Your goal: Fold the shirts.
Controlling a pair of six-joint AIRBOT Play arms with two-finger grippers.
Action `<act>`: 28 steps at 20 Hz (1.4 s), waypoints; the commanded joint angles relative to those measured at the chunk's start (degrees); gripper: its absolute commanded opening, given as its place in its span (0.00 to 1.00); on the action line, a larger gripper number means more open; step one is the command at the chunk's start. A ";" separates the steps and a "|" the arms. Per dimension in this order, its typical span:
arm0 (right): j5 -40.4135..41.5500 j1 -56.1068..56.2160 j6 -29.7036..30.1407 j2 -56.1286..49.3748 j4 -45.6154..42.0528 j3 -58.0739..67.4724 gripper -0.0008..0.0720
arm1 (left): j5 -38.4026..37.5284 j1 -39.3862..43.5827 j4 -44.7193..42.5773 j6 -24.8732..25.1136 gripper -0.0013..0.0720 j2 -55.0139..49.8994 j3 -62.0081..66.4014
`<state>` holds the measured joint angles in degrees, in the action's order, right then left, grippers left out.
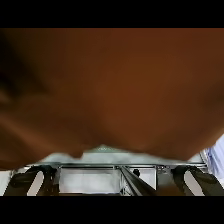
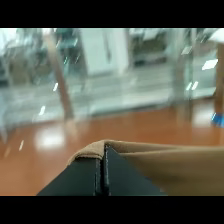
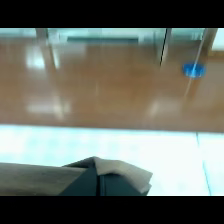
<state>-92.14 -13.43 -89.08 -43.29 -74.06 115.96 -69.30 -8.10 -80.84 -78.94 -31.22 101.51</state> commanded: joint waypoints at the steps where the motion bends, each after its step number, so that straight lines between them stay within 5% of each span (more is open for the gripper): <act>1: -2.51 0.04 -0.55 0.52 2.12 -8.70 0.04 | 0.85 1.31 -6.03 -0.96 0.04 0.46 -13.07; 8: 17.29 0.09 4.00 -9.07 5.92 -42.75 0.04 | 18.10 1.33 2.19 -7.93 0.04 -15.87 -38.82; 16: 35.19 0.09 7.43 -42.69 21.09 -35.10 0.04 | 32.30 1.36 20.11 -10.95 0.04 -43.56 -34.16; 23: 31.43 1.14 7.93 -52.19 24.30 -30.08 0.04 | 27.63 1.64 27.93 -10.19 0.04 -50.82 -32.61; 28: 17.84 -0.35 11.76 -51.89 17.75 -30.53 0.04 | 10.12 -0.35 23.17 -2.56 0.04 -49.46 -32.83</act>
<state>-66.61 -13.45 -79.18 -94.65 -51.99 85.52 -48.84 -7.62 -54.74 -85.25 -80.55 68.79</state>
